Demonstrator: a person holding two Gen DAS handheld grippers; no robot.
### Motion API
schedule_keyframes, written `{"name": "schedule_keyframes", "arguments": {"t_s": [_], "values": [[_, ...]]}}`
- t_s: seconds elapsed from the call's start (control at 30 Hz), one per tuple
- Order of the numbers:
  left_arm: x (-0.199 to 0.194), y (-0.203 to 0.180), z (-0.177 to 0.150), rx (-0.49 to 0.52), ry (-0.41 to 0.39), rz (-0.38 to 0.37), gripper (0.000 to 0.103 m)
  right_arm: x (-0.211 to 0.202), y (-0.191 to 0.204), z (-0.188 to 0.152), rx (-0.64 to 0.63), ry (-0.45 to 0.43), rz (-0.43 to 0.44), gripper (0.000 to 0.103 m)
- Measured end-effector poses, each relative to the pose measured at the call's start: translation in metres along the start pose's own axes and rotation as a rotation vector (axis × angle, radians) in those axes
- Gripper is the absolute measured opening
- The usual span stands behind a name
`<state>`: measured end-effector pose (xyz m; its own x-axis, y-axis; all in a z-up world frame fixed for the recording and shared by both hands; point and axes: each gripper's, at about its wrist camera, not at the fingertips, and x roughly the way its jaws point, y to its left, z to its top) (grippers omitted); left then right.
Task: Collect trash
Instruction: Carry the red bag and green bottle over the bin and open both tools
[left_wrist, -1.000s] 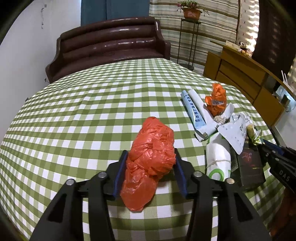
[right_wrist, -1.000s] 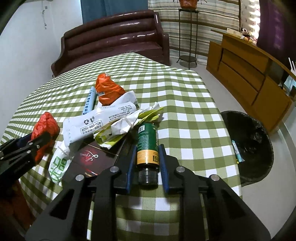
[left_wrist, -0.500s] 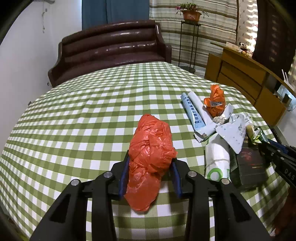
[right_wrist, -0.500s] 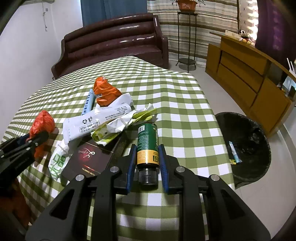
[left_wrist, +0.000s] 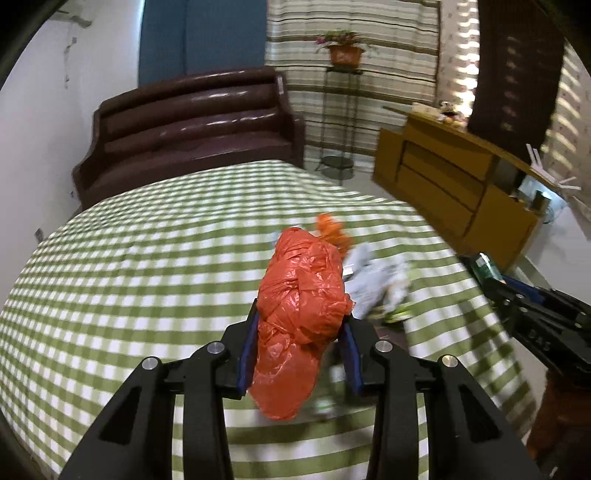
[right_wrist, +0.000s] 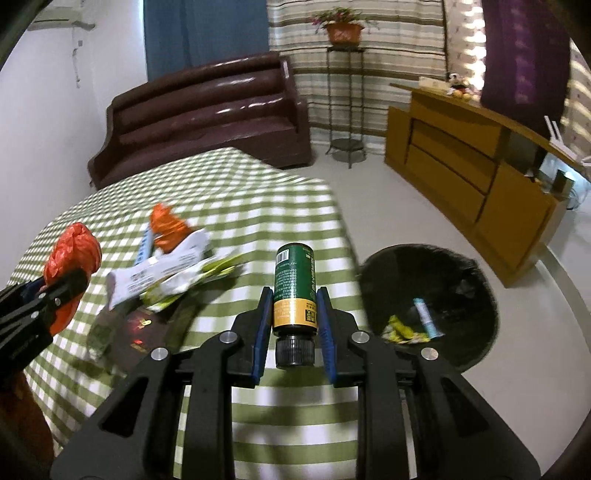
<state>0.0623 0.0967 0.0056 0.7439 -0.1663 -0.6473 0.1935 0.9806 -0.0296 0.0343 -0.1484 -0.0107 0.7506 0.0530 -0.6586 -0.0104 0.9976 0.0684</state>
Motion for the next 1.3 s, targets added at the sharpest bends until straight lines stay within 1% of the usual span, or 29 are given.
{"name": "schedule_keyframes", "arguments": {"t_s": [0.1,0.3,0.5,0.67,0.83,1.3], "values": [[0.003,-0.026,0.008,0.016,-0.007,-0.047,0.039,-0.005,-0.022,0.004,0.020,-0.024,-0.033,0.023],[0.015,-0.075,0.024,0.055,-0.026,-0.108,0.039,-0.010,-0.064,0.011,0.064,-0.060,-0.099,0.023],[0.032,-0.122,0.036,0.102,-0.035,-0.142,0.039,-0.007,-0.104,0.014,0.102,-0.074,-0.148,0.023],[0.052,-0.155,0.041,0.137,-0.021,-0.153,0.039,0.002,-0.131,0.015,0.126,-0.071,-0.167,0.023],[0.069,-0.178,0.043,0.166,-0.004,-0.155,0.039,0.009,-0.148,0.013,0.142,-0.067,-0.171,0.023],[0.103,-0.215,0.050,0.200,0.032,-0.133,0.039,0.026,-0.167,0.010,0.172,-0.057,-0.172,0.023]]}}
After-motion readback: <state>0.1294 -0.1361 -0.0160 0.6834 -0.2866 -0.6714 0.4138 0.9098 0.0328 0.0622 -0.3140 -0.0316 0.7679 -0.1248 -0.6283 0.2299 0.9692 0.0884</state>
